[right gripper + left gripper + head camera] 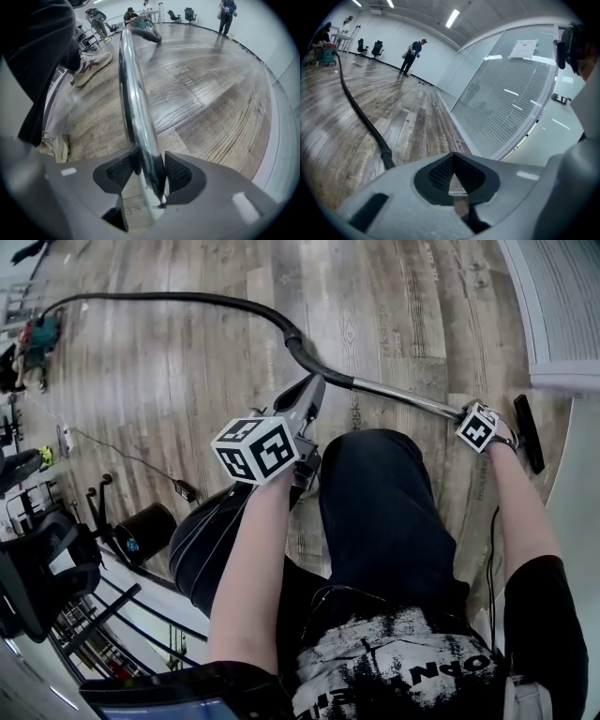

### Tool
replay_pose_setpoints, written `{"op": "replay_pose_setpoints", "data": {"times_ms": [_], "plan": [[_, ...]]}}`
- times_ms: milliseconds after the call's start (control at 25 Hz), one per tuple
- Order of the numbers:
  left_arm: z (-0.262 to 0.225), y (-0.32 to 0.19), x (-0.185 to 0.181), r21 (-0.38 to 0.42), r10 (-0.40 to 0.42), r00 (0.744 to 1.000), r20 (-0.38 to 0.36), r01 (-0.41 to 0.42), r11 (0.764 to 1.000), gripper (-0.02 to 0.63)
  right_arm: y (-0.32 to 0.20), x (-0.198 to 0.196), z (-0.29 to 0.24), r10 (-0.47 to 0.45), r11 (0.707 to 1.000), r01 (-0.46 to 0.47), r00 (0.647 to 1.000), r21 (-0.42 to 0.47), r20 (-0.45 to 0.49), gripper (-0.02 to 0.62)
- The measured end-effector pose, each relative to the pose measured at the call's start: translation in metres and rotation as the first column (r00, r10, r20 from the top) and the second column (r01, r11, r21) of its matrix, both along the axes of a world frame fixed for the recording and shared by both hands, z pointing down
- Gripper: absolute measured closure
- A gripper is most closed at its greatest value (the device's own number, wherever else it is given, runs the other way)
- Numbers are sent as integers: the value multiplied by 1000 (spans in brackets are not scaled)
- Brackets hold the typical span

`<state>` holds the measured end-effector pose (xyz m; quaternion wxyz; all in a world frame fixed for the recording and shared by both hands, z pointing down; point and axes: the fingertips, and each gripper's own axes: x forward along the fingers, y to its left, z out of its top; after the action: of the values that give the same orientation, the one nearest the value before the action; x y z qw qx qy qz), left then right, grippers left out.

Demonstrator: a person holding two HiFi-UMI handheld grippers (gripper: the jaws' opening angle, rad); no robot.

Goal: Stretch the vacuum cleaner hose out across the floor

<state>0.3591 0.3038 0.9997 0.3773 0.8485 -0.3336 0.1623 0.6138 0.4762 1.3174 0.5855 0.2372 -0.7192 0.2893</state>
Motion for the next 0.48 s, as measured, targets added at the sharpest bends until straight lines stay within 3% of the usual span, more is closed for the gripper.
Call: {"op": "replay_pose_setpoints", "data": {"times_ms": [80,160,200,320,480], "plan": [[0,0,3,0,3,1000,-11,-3,1000,607,10,4,2,18,1000,-18,1000,-23,-6,368],[1,1,5,1,10,1000,-11,-10,1000,607,20,11,2,45,998,-46,999,-39,-15,418],[2,1,5,1,14,1000,-9,-14,1000,607,19,13,-1,58,998,-58,998,-25,-11,407],[6,1,5,-4,17,1000,-11,-17,1000,607,21,15,-8,79,997,-79,997,1,1,481],[11,3,6,-8,23,1000,-9,-23,1000,607,40,7,-7,135,989,-132,990,-60,38,579]]}}
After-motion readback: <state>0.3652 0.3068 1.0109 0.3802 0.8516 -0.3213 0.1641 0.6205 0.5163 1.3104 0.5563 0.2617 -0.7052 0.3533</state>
